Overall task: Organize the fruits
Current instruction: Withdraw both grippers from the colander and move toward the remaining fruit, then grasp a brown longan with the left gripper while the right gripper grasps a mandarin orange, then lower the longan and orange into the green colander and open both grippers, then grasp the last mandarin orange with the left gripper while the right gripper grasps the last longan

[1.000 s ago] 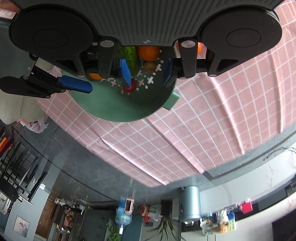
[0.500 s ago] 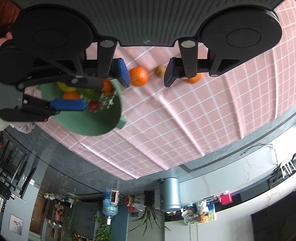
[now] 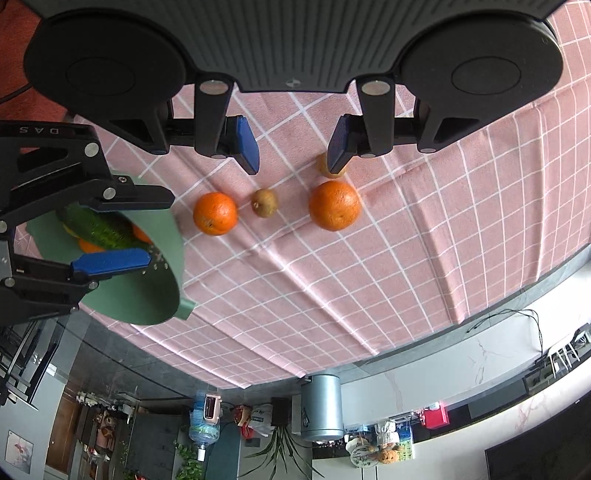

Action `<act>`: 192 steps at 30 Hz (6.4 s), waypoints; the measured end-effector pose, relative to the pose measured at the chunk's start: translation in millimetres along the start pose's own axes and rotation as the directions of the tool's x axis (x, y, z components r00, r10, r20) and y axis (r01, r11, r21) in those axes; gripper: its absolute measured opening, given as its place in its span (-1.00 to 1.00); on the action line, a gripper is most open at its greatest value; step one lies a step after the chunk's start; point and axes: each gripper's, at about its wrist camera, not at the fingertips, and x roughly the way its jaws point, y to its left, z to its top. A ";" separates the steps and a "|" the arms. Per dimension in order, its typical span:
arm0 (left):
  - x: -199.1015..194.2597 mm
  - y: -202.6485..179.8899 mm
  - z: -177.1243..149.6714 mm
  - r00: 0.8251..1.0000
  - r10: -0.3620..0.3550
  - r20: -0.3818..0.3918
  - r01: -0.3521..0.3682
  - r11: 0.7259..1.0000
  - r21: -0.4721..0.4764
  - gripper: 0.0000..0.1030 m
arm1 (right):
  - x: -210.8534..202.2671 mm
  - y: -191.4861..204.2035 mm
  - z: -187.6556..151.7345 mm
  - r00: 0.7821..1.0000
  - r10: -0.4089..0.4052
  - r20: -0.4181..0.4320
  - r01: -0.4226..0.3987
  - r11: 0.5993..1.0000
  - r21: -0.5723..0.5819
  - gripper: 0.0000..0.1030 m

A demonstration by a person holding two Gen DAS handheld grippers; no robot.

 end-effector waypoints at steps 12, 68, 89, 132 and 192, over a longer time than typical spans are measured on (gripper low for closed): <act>44.2 27.7 -4.3 0.998 -0.005 -0.057 0.000 0.996 -0.088 -0.01 | 56.6 2.1 24.6 0.977 0.003 -0.215 -0.054 0.971 -0.231 -0.14; -19.4 -33.9 9.6 0.991 -0.058 0.118 0.060 0.998 -0.013 -0.45 | -31.7 4.7 12.7 0.991 -0.130 -0.016 0.126 0.979 -0.161 -0.26; 42.7 -112.4 81.0 0.971 -0.239 0.019 0.239 0.971 0.030 -0.45 | -38.4 -111.9 -62.0 0.986 -0.154 -0.063 0.165 0.950 0.267 -0.26; 48.4 -120.1 88.9 0.980 -0.198 0.016 0.197 0.978 0.061 0.23 | -12.8 -122.1 -68.4 0.983 -0.144 -0.117 0.173 0.935 0.308 0.26; 80.3 52.2 17.8 0.996 -0.091 0.000 0.091 0.987 -0.130 0.35 | 132.9 -10.9 59.2 0.903 0.213 -0.374 -0.251 0.966 -0.056 -0.28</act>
